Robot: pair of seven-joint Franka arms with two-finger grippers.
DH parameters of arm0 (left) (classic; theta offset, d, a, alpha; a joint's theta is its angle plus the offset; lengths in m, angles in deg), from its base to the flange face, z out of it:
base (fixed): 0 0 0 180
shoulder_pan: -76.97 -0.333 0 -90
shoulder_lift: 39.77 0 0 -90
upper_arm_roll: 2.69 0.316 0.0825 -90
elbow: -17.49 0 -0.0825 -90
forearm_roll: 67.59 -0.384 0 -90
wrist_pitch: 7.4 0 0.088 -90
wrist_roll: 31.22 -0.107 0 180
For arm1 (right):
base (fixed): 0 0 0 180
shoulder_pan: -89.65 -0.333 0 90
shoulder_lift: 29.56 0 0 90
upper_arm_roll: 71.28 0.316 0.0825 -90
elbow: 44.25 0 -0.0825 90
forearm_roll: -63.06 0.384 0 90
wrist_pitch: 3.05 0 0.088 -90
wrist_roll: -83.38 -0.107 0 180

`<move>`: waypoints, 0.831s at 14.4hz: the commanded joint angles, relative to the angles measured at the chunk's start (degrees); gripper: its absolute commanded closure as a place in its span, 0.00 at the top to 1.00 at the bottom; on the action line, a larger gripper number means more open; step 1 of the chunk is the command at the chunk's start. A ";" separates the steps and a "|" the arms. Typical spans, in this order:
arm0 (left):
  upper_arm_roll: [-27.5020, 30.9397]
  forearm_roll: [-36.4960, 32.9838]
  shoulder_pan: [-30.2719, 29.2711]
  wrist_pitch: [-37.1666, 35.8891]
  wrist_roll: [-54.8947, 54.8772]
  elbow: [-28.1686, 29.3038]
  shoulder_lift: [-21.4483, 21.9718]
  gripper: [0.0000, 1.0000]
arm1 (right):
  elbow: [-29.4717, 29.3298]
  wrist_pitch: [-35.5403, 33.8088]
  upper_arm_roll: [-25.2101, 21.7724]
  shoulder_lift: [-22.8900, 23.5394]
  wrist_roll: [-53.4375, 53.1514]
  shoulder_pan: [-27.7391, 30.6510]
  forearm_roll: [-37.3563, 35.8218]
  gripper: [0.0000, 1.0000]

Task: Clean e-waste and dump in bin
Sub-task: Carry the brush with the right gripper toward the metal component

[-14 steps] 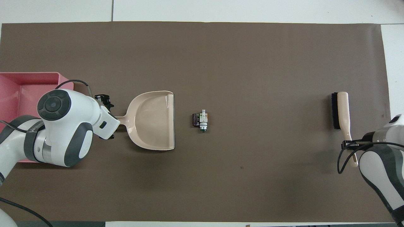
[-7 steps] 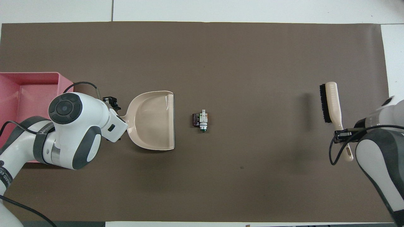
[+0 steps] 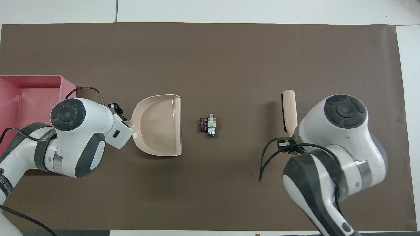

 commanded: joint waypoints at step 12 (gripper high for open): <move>0.63 -5.19 3.03 -6.12 -1.61 -2.89 0.56 0.00 | -17.87 -2.14 -0.07 19.03 -11.34 -16.25 2.81 0.00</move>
